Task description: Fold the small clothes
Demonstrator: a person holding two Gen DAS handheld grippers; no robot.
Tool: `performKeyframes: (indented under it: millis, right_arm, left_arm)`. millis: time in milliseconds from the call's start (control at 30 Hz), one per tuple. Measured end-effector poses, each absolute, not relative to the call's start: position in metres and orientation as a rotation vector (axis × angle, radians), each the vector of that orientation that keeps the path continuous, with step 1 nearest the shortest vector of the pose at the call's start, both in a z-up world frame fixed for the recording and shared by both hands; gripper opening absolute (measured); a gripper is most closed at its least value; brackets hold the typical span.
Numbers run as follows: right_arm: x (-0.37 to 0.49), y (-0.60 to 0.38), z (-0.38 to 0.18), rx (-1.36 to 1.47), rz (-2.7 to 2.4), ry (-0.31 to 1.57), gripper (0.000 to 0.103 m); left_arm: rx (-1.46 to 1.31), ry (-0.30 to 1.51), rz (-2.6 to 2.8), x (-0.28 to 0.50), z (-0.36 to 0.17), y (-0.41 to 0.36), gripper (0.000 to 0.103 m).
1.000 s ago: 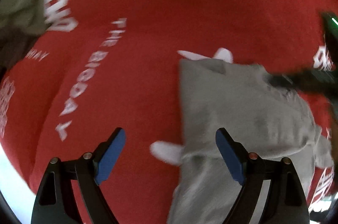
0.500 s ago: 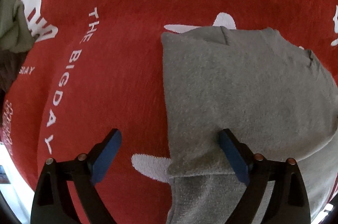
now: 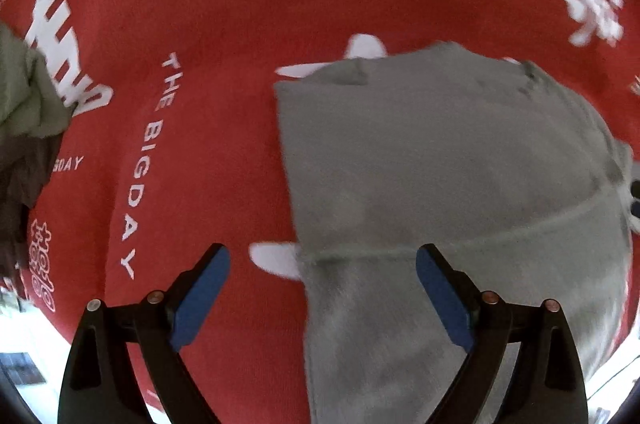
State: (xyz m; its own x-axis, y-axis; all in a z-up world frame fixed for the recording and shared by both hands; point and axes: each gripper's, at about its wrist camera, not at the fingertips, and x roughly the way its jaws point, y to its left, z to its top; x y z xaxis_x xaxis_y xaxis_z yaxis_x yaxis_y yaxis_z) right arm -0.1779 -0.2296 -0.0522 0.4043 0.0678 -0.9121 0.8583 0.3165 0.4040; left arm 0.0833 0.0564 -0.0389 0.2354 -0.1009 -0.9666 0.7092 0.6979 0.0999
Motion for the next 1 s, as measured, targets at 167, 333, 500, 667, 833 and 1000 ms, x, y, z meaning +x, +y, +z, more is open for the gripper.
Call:
performKeyframes:
  millis: [167,333,500,667,833,1000]
  right_arm:
    - [-0.185,-0.191,-0.035,1.158,-0.635,1.037,0.054]
    - [-0.196,-0.154,-0.027,1.165,-0.629,1.048,0.059]
    - [-0.218,-0.129,-0.018,1.181,-0.64,1.045,0.06]
    - [-0.233,-0.111,-0.008,1.19,-0.676,1.012,0.065]
    - [-0.257,-0.099,0.008,1.19,-0.706,0.918,0.083]
    - [-0.278,-0.101,0.005,1.26,-0.698,0.863,0.094]
  left_arm:
    - [0.655,1.228,-0.723,0.041,-0.021,0.046,0.095]
    - [0.684,1.191,-0.858,0.003,0.005,0.033,0.095]
    - [0.681,1.156,-0.956,-0.014,0.028,0.023,0.095]
    - [0.61,1.123,-1.088,-0.024,0.046,0.02,0.103]
    - [0.64,1.131,-1.16,-0.04,0.053,0.011,0.103]
    - [0.694,1.145,-1.156,-0.055,0.046,0.002,0.103]
